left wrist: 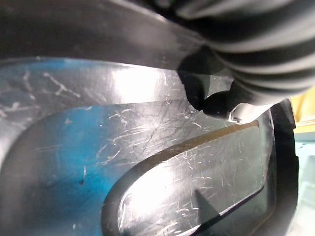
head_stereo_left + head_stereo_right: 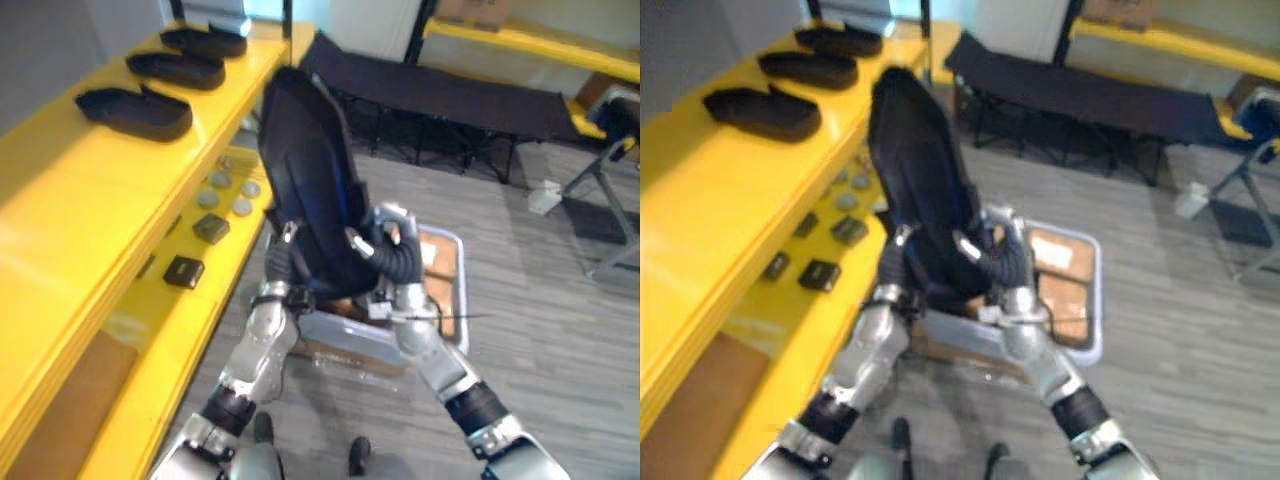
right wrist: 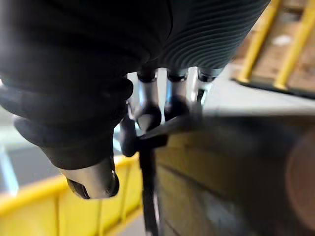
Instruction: Walk over and take plastic housings, then place them on the shelf
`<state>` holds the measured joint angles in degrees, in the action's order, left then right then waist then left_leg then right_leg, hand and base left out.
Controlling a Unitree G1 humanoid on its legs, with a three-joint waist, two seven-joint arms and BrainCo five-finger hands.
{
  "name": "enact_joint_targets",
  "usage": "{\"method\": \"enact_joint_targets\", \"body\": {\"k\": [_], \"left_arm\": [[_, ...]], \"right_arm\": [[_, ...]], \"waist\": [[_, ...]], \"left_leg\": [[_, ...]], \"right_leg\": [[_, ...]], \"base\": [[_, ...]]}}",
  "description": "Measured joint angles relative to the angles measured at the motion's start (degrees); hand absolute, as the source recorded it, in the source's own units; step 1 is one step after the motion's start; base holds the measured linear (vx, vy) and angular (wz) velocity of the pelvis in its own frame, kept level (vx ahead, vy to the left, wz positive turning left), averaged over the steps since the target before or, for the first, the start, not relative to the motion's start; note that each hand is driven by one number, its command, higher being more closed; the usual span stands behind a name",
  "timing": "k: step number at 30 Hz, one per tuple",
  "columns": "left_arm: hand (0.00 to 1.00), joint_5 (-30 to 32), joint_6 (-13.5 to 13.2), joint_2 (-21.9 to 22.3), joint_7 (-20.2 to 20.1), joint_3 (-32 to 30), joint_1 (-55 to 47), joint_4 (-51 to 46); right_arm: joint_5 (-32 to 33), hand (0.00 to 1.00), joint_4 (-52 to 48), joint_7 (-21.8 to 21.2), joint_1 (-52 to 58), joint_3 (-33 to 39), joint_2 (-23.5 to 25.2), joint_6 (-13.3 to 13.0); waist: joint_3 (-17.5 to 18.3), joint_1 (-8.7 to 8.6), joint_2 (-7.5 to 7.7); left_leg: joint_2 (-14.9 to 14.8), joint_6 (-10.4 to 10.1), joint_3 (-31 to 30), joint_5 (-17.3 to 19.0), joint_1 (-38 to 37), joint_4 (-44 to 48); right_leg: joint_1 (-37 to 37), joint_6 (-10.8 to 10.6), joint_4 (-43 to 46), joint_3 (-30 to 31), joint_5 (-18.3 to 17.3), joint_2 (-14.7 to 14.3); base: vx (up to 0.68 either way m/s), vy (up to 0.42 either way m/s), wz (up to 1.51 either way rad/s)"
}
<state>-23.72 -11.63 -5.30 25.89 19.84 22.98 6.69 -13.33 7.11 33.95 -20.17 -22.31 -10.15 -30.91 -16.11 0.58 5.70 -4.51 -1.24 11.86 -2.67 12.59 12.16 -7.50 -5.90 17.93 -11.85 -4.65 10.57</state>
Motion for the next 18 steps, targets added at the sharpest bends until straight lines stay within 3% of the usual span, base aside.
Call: {"method": "enact_joint_targets", "body": {"k": [3, 7, 9, 12, 14, 18], "left_arm": [[1.0, 4.1, -0.1, 1.8, 3.2, -1.8, 0.0, -1.4], [1.0, 6.4, -0.2, 2.5, 5.8, -2.6, -0.2, -2.3], [1.0, 6.8, -1.0, 4.0, 7.2, -3.5, -1.1, -4.6], [1.0, 12.8, -5.0, 4.9, 11.5, -6.2, -5.2, -9.3], [1.0, 16.4, -6.5, 4.4, 14.6, -11.9, -12.1, -13.3], [1.0, 17.4, -7.2, 3.7, 16.8, -23.3, -23.2, -18.3]], "right_arm": [[4.6, 0.0, -0.1, -2.6, 0.9, 0.4, 1.3, -0.5], [12.1, 0.0, -0.1, -4.7, 4.2, 1.2, 4.1, -0.8], [15.2, 0.0, -0.1, -5.7, 8.5, 3.3, 5.5, -0.4], [20.9, 0.0, -0.2, -8.3, 13.7, 8.2, 6.8, -0.1], [25.4, 0.0, -0.6, -12.1, 16.8, 13.9, 6.8, -0.1], [29.6, 0.0, -2.0, -18.4, 18.6, 19.1, 5.3, 0.4]], "waist": [[-2.7, 0.01, -0.75], [-3.7, -0.09, -1.17], [-4.0, -0.08, -1.32], [-4.1, -0.46, -1.4], [-4.1, -0.81, -1.54], [-3.9, 0.01, -2.4]], "left_leg": [[-0.1, 0.4, -0.2, 2.5, 2.7, 5.2], [-0.1, 0.1, -0.4, 2.4, 4.2, 6.2], [0.3, 0.8, -0.2, 3.0, 4.5, 6.6], [1.3, 1.1, 0.0, 3.1, 4.1, 5.6], [2.2, 0.7, 0.1, 2.9, 2.1, 3.9], [2.4, 0.3, -1.2, 2.6, -0.2, 2.2]], "right_leg": [[-2.6, -0.1, 5.0, 0.9, -2.7, 0.8], [-3.4, -0.2, 4.7, 0.9, -2.7, 1.2], [-3.4, -0.4, 4.9, 1.0, -2.6, 1.5], [-3.2, -0.5, 4.3, 1.4, -2.5, 2.2], [-1.6, -1.0, 3.5, 1.4, -2.8, 2.5], [1.9, -1.1, 1.2, -0.6, -2.8, 2.4]], "base": [[-0.15, 0.034, 0.01], [-0.05, 0.056, 0.06], [-0.01, 0.057, 0.04], [0.03, 0.063, 0.04], [0.06, -0.001, 0.03], [0.1, -0.026, 0.19]]}}
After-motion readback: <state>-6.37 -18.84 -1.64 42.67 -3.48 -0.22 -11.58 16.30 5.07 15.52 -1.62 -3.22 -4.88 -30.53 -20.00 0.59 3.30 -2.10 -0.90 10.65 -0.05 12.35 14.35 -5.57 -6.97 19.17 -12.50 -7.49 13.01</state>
